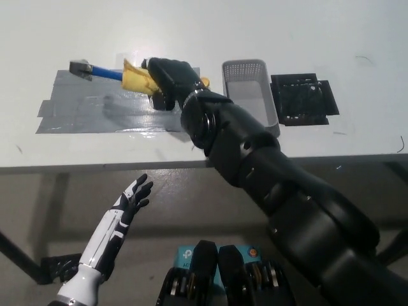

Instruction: The robot picks the hammer placed on top of the gray container with right hand and places it on the grey area of the desk

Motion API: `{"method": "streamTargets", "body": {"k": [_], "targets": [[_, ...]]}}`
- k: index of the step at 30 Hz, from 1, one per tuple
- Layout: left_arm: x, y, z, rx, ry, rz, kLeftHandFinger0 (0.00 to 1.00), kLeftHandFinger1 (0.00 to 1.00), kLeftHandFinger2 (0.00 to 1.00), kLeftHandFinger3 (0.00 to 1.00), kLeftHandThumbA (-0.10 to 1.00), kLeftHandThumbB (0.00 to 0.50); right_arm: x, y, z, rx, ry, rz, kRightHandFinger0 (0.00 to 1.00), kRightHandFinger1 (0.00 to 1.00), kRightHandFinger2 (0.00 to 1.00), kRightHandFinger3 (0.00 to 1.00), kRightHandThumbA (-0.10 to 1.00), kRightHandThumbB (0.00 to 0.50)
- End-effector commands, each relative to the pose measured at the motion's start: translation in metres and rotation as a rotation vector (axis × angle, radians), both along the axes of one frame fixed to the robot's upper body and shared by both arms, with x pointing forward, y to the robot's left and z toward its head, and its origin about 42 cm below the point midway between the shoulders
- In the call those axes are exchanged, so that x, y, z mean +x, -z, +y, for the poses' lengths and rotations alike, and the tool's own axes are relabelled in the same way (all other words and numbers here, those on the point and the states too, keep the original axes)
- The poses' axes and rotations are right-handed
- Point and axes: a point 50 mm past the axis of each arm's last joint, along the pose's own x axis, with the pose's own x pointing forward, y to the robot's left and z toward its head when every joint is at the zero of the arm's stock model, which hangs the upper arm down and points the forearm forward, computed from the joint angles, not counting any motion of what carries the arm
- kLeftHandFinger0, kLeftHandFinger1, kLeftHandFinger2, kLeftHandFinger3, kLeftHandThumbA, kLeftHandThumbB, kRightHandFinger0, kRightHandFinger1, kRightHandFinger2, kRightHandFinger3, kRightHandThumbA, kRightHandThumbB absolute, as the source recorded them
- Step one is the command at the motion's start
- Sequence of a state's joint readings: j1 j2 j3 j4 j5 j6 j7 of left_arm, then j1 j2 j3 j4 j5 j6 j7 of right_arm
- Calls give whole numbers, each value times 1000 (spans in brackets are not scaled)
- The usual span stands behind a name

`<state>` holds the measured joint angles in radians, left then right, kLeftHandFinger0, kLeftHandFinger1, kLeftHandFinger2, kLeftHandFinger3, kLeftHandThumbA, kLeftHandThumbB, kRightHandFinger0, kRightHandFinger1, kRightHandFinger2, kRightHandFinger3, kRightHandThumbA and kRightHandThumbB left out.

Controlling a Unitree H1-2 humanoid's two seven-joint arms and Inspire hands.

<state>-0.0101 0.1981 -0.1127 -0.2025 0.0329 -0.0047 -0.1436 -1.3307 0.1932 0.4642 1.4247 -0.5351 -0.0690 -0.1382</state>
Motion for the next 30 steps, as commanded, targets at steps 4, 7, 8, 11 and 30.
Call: {"method": "streamTargets", "body": {"k": [4, 7, 8, 11, 30], "targets": [[3, -14, -2, 25, 46, -56, 1000, 1000, 1000, 1000, 1000, 159, 0, -16, 8, 0, 9, -75, 0, 366, 700, 686, -98, 136], [4, -15, -3, 29, 47, -58, 1000, 1000, 1000, 1000, 1000, 169, -1, -9, 7, -20, 9, -72, 0, 383, 732, 734, -100, 127], [4, -16, -2, 32, 48, -59, 1000, 1000, 1000, 1000, 1000, 168, -2, -8, 7, -19, 9, -74, 0, 388, 741, 749, -100, 133], [5, -18, -3, 31, 55, -58, 1000, 1000, 1000, 1000, 1000, 158, -2, -4, 6, -41, 15, -44, 201, 558, 872, 1000, 76, 130], [7, -19, -5, 64, 67, -61, 1000, 1000, 1000, 1000, 1000, 178, 12, -22, -10, 28, 31, 106, 1000, 1000, 1000, 1000, 1000, 500]]}}
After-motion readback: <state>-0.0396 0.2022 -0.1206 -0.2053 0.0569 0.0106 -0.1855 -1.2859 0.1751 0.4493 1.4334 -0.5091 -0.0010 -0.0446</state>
